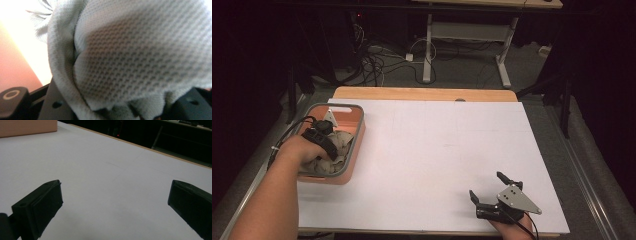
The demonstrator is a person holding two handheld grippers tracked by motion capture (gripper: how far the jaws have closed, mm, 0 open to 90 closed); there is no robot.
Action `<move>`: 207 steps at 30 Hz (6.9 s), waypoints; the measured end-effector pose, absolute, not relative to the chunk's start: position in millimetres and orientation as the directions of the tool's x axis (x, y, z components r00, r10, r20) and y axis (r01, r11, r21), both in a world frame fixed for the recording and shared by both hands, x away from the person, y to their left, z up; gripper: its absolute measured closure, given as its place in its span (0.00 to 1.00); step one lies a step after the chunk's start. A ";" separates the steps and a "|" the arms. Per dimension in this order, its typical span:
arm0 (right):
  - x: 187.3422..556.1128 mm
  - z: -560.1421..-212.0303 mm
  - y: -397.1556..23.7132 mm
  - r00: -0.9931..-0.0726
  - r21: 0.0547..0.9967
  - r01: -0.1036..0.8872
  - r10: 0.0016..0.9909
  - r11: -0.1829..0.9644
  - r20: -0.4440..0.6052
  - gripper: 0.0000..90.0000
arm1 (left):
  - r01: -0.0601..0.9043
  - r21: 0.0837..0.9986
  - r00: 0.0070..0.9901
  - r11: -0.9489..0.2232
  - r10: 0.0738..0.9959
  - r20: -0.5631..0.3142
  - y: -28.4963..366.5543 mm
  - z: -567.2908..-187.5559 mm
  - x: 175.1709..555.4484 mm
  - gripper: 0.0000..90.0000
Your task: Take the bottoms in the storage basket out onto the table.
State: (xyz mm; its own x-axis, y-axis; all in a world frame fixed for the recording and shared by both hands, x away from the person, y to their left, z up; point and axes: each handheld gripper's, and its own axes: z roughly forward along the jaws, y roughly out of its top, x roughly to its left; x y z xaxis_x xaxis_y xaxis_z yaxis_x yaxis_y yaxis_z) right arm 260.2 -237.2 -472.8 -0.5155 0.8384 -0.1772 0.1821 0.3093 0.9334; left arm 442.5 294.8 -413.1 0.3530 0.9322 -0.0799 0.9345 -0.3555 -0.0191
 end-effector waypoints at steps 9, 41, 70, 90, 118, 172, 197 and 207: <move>260.3 -473.5 -236.5 -0.516 0.933 0.187 0.839 0.309 -0.175 0.00 | 0.933 -0.046 0.351 -0.356 0.932 -0.093 296.6 -408.6 442.5 0.57; 260.7 -474.3 -235.9 -0.517 0.931 0.191 0.838 0.310 -0.173 0.00 | 0.938 -0.071 0.331 -0.340 0.936 -0.116 298.7 -388.4 443.0 0.57; 259.5 -473.8 -235.6 -0.518 0.933 0.187 0.838 0.309 -0.174 0.00 | 0.935 -0.083 0.337 -0.345 0.937 -0.097 285.2 -369.2 441.2 0.57; 259.5 -473.7 -235.4 -0.520 0.933 0.185 0.836 0.309 -0.174 0.00 | 0.939 -0.060 0.332 -0.339 0.938 -0.100 286.2 -335.4 443.3 0.57; 260.0 -474.0 -235.6 -0.520 0.931 0.188 0.836 0.311 -0.175 0.00 | 0.934 -0.045 0.348 -0.354 0.932 -0.103 279.6 -313.5 444.0 0.57; 258.9 -472.0 -237.1 -0.516 0.936 0.184 0.840 0.299 -0.167 0.00 | 0.901 0.005 0.433 -0.435 0.895 -0.107 225.0 -284.6 445.8 0.57; 259.0 -471.8 -237.8 -0.515 0.937 0.182 0.841 0.297 -0.166 0.00 | 0.850 0.048 0.527 -0.525 0.841 -0.122 167.3 -290.5 454.7 0.57; 258.7 -472.0 -237.0 -0.518 0.936 0.179 0.838 0.302 -0.171 0.00 | 0.818 0.066 0.574 -0.571 0.808 -0.129 137.4 -291.9 457.9 0.57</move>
State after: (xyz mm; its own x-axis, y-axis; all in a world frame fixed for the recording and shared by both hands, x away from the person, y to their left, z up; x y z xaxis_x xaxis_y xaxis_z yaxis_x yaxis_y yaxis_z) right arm 258.7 -237.0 -472.0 -0.5184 0.8380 -0.1706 0.1793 0.3016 0.9364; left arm 457.9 137.4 -291.9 0.5742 0.8084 -0.1292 0.8184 -0.5708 0.0663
